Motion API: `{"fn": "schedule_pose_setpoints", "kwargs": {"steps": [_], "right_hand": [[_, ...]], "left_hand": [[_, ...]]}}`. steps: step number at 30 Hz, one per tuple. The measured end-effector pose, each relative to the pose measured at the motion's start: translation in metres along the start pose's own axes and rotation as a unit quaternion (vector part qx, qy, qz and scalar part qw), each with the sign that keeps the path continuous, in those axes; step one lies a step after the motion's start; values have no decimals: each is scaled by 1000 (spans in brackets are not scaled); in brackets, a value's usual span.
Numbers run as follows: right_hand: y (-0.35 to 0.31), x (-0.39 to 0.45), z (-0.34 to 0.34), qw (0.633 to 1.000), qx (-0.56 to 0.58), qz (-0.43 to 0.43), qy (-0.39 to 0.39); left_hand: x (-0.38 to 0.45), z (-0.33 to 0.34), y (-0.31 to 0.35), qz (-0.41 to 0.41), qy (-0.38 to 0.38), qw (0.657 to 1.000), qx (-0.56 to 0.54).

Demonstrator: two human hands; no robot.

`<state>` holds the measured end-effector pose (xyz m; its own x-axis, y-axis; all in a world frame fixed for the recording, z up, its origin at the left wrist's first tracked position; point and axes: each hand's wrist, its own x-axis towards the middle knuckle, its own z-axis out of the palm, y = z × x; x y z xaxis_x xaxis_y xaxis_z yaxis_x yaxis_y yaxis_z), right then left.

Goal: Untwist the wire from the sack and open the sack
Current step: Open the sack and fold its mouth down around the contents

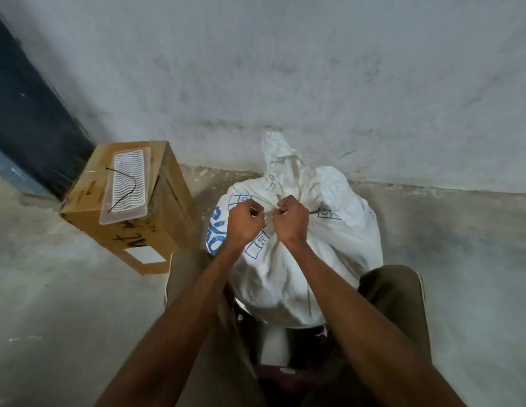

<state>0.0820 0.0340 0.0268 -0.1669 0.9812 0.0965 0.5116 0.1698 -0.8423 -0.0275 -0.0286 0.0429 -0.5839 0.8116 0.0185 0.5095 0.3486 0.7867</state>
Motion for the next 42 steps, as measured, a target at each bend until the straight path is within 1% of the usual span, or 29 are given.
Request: {"fn": "schedule_pose_setpoints", "kwargs": {"steps": [5, 11, 13, 18, 21, 23, 26, 30, 34, 39, 42], "right_hand": [[34, 15, -28, 999, -40, 11, 23], [63, 34, -24, 997, -23, 74, -17], [69, 40, -21, 995, -26, 91, -23], [78, 49, -11, 993, -38, 111, -26], [78, 51, -7, 990, -56, 124, -28], [77, 51, -6, 990, -61, 127, -30], [76, 48, -5, 991, -50, 121, -28], [69, 40, -11, 992, -20, 123, -7], [56, 27, -19, 992, 9, 129, 6], [39, 10, -26, 983, 118, 137, 35], [36, -3, -31, 988, 103, 109, 40]], "left_hand": [[7, 44, 17, 16, -40, 999, 4], [26, 79, 22, -8, -62, 998, -8], [34, 88, 21, -26, -61, 998, -11], [49, 110, 17, -71, -29, 997, -12], [55, 118, 18, -80, -41, 996, 24], [58, 120, 17, -82, -48, 994, 48], [57, 117, 14, -80, -56, 994, 48], [44, 106, 13, -72, -72, 995, 17], [24, 96, 17, -56, -66, 996, -2], [-3, 87, 11, -25, -55, 998, -20], [-16, 80, 9, -22, -65, 996, -54]]}}
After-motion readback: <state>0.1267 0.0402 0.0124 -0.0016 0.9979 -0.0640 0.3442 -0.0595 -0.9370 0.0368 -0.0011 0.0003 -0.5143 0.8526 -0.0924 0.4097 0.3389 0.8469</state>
